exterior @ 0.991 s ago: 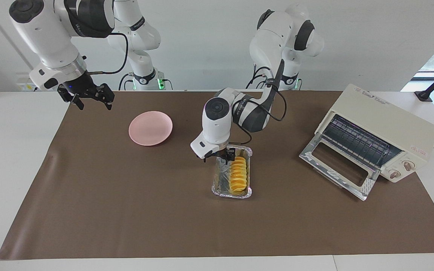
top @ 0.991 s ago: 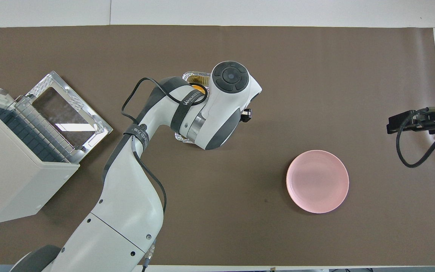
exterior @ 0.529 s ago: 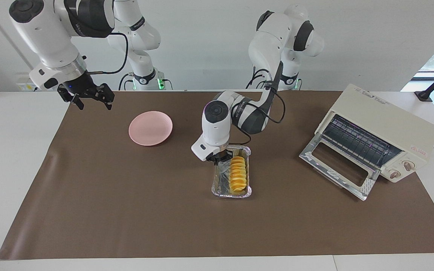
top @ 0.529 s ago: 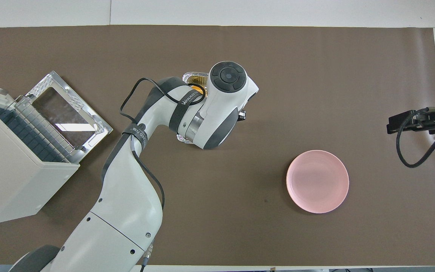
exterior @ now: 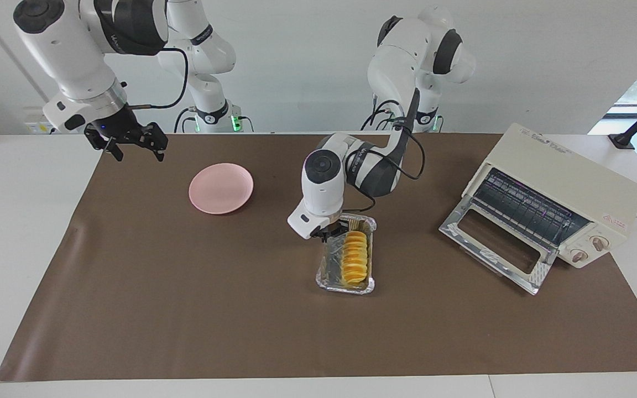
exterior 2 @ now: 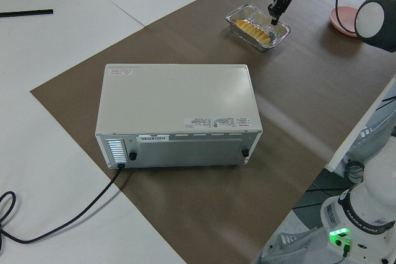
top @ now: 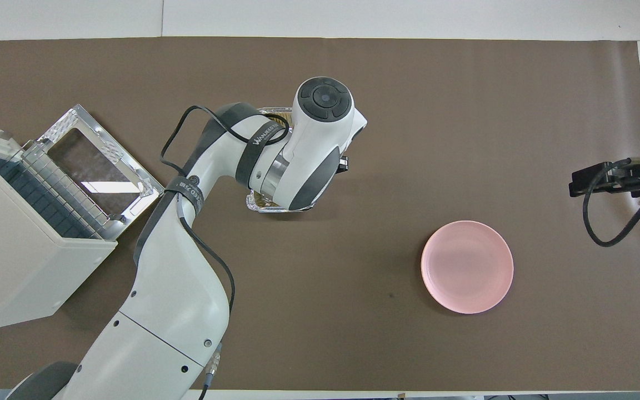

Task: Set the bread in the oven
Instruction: 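Lift the foil tray with the left gripper and carry it to the oven, then lower the foil tray into the oven opening with the left gripper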

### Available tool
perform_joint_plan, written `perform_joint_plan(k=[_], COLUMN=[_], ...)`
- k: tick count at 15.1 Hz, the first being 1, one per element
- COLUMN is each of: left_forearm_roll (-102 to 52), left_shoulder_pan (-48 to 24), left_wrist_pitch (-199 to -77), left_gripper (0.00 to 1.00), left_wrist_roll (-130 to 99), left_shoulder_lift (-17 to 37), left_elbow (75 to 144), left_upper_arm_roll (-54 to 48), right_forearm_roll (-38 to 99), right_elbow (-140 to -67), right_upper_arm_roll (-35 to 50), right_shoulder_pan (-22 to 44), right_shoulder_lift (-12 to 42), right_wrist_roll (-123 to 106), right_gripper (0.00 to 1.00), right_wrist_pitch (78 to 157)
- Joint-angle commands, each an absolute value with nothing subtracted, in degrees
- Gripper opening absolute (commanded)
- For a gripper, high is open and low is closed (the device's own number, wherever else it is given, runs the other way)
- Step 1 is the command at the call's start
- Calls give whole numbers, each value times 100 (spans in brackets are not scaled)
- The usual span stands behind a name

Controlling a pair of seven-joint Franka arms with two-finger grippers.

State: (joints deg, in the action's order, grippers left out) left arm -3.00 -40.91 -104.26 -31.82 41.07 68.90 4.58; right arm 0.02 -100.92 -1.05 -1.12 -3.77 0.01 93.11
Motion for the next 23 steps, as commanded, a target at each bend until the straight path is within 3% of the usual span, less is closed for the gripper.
perform_joint_plan(k=[1,8,13,19,23], left_forearm_roll=[-404,-1018,-1063,-1072,-1063], left_shoulder_pan=[-4096,-3903,-3859,-2841,-2602], left_wrist_pitch=[-9942,-9063,-8772,-8938,-8974], left_gripper=[0,0,0,0,0], left_wrist_roll=[-3462,-3727,-3892,-4166,-4184], left_shoulder_lift=[3999,3446,3437,3393,3375], left_elbow=[6733,6609,6679,6978,7163], left_upper_arm_roll=[711,1861,2785,2839,2848], right_forearm_roll=[-79,-79,-79,-79,-79], right_elbow=[-10151,-10151,-10151,-10151,-10160], right_upper_arm_roll=[-53,-53,-53,-53,-53], right_shoulder_pan=[-167,-167,-158,-167,-167], right_shoulder_lift=[-466,-457,-466,-466,-466], right_wrist_roll=[-88,-88,-88,-88,-88], right_gripper=[100,100,100,100,100], right_wrist_pitch=[9290,9290,9290,9290,9290])
